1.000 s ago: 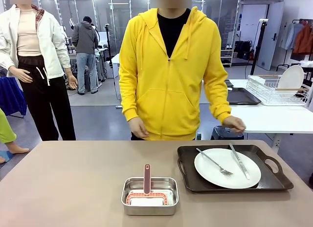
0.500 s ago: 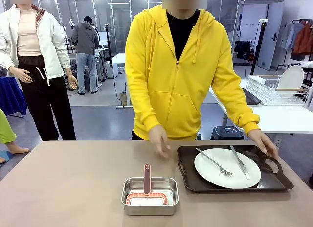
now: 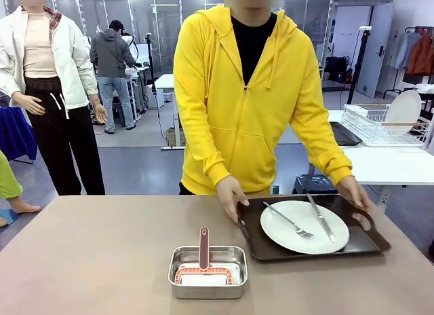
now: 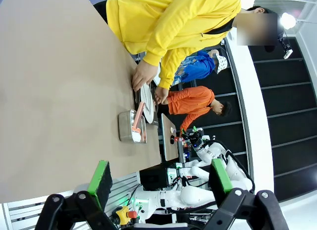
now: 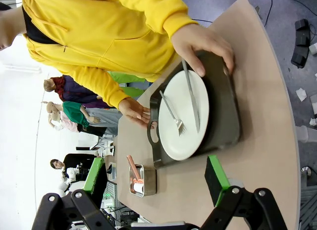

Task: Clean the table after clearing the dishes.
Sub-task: When the right (or left) Handle tray is removed, use the right hand (or left hand) to clean the right (or left) side of the table with the Lint Roller.

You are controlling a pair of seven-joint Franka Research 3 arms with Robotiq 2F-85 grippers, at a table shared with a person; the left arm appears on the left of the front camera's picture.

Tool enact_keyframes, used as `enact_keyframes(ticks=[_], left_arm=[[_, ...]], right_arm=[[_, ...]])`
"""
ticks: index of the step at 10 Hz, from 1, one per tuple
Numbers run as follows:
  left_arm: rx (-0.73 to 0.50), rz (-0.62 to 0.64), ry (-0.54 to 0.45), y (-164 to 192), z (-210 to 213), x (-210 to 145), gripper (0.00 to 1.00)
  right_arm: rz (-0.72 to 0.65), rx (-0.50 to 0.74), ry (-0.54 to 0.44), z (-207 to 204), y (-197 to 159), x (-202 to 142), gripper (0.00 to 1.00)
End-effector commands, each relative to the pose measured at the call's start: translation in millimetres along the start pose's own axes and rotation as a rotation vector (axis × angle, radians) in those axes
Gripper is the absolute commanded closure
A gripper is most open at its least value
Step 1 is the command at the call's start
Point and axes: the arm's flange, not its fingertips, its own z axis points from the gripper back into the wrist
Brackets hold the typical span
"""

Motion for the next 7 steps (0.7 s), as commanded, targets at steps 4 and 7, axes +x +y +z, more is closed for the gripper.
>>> enact_keyframes(ticks=[4, 7], left_arm=[[-0.016, -0.003, -0.008, -1.9, 0.6, 0.8, 0.00], [-0.016, -0.003, -0.008, -1.9, 0.6, 0.8, 0.00]], right_arm=[[0.017, 0.004, 0.009, 1.5, 1.8, -1.2, 0.00], [0.000, 0.000, 0.000, 0.0, 0.0, 0.0, 0.00]])
